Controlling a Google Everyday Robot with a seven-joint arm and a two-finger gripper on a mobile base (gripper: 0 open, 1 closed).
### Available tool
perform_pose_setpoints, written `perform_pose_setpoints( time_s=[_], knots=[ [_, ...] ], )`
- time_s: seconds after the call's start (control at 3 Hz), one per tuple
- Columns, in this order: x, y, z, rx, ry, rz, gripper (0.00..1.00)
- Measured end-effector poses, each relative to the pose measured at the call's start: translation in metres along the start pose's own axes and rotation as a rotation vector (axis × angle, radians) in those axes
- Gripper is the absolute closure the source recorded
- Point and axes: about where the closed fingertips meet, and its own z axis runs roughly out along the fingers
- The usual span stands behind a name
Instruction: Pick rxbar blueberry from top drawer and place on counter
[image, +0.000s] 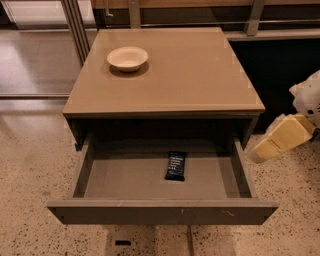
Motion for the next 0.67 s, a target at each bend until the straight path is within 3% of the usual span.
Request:
perform_pose_setpoints(
  time_s=[0.33,0.67],
  knots=[
    [-0.0016,-0.0143,0.027,0.008,-0.044,0.15,0.0],
    [-0.0023,-0.0151,0.0268,0.012,-0.048,0.169,0.0]
  ],
)
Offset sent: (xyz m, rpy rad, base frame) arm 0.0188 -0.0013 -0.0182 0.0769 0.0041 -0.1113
